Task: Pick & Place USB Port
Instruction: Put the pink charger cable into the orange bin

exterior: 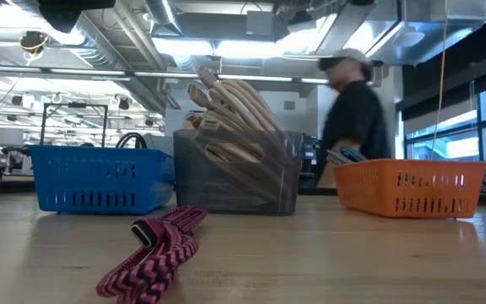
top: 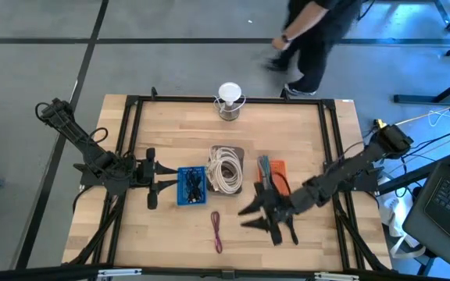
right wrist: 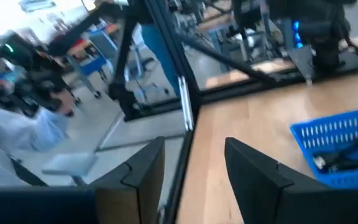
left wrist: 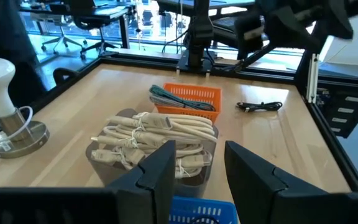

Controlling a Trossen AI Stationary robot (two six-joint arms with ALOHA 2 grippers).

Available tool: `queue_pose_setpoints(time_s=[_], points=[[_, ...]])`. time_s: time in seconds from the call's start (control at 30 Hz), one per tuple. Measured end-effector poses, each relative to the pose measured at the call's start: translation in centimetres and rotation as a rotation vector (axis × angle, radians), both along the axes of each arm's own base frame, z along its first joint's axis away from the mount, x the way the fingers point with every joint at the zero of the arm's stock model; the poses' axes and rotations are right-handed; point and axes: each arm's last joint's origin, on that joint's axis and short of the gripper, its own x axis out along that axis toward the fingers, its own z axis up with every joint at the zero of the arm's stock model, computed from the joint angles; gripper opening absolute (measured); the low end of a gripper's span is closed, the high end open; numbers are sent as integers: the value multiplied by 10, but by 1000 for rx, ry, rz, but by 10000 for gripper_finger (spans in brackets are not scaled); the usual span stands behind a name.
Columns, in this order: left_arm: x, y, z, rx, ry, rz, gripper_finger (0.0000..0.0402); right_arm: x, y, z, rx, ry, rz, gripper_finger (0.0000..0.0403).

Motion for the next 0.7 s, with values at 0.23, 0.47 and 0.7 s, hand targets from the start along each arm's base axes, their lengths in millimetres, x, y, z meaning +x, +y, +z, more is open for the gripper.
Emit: queue_pose_setpoints(time_s=[0.23, 0.47, 0.7], points=[[0, 0, 0, -19, -5, 4, 129, 18, 19, -25, -108, 117, 16, 169], [1, -1, 2, -40, -16, -12, 129, 46, 20, -31, -215, 371, 23, 169], [1, -4, 0, -87, 10, -98, 129, 48, 20, -25, -259, 584, -14, 169]])
